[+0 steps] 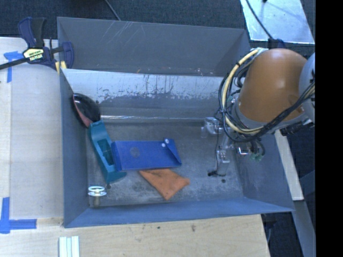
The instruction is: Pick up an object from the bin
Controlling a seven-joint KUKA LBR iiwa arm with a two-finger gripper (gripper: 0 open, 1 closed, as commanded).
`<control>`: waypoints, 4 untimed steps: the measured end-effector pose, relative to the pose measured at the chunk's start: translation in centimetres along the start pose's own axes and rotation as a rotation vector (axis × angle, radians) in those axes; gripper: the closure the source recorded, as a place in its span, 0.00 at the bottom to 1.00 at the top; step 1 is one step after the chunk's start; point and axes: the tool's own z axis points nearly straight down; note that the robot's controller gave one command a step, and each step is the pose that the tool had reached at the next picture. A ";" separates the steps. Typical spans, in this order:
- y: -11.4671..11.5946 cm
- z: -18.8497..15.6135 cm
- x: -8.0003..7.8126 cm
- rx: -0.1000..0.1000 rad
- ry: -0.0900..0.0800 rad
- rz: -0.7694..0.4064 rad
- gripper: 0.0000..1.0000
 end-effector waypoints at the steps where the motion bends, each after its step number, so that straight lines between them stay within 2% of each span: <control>1: 0.0 -0.5 -0.1 0.000 -0.009 -0.001 0.00; 2: 5.0 4.7 -0.1 0.001 -0.015 -0.053 0.00; 3: 6.0 8.7 0.8 -0.006 -0.007 -0.026 0.00; 4: 6.1 12.8 0.8 0.000 -0.007 0.030 1.00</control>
Offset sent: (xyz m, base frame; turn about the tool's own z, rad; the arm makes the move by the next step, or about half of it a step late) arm -0.0026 0.0948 -0.0933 -0.1033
